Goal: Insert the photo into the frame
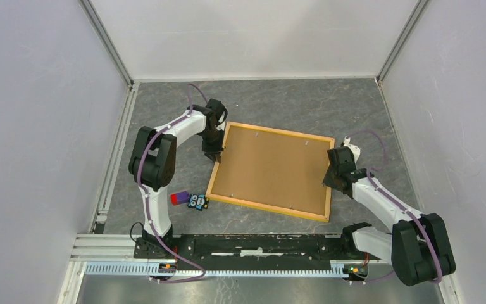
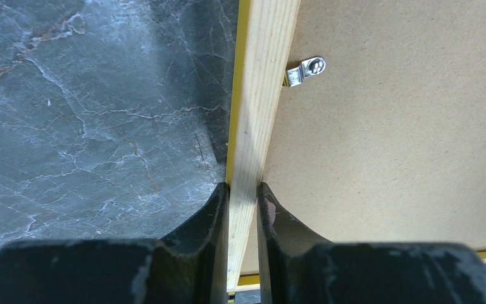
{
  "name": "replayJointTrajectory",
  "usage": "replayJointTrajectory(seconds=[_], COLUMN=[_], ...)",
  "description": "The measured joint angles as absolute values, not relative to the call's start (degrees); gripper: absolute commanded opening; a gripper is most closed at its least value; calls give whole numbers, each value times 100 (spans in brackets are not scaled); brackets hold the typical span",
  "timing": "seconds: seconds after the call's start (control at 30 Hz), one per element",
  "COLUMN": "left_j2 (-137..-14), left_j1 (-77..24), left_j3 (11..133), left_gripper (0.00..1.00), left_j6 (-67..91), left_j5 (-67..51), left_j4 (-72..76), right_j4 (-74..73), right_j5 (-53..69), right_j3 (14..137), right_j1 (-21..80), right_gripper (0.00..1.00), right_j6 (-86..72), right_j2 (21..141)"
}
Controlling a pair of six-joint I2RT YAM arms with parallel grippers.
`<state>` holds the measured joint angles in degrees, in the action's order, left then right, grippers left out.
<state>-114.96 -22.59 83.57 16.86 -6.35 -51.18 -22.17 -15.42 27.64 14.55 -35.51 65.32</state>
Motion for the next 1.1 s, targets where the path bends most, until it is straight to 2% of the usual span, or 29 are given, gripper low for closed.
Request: replayJointTrajectory(seconds=[0.43, 0.53, 0.63, 0.67, 0.77, 0.87, 1.0, 1.1], left_j2=[-11456, -11456, -11456, -11456, -11456, -11456, -11456, -11456], left_j1=[-2257, -2250, -2248, -2252, -2270, -2279, -2279, -2279], left_j3=[8302, 8296, 8283, 8276, 8256, 8246, 8243, 8243], left_gripper=[2, 2, 2, 2, 2, 2, 2, 2], left_j6=[1730, 1730, 1734, 1737, 1741, 1741, 1741, 1741], left_j5=[-644, -676, -814, -860, -998, -1059, -1066, -1066], left_j4=[-5057, -5054, -5033, -5013, -4954, -4941, -4936, -4936], right_j4=[-1933, -1984, -2198, -2279, -2576, -2733, -2792, -2794], right_j5=[-1929, -1951, -2023, -2034, -2075, -2106, -2112, -2112], right_j3=[2386, 2475, 2641, 2683, 2777, 2808, 2810, 2808], right_j1=[1577, 1592, 1588, 1586, 1586, 1586, 1586, 1586], right_gripper=[0, 15, 20, 29, 49, 61, 60, 53], right_j6=[-4073, -3883, -3697, -3651, -3527, -3417, -3350, -3361], right_j2=[6132, 6160, 6241, 6254, 6259, 6228, 6198, 6198])
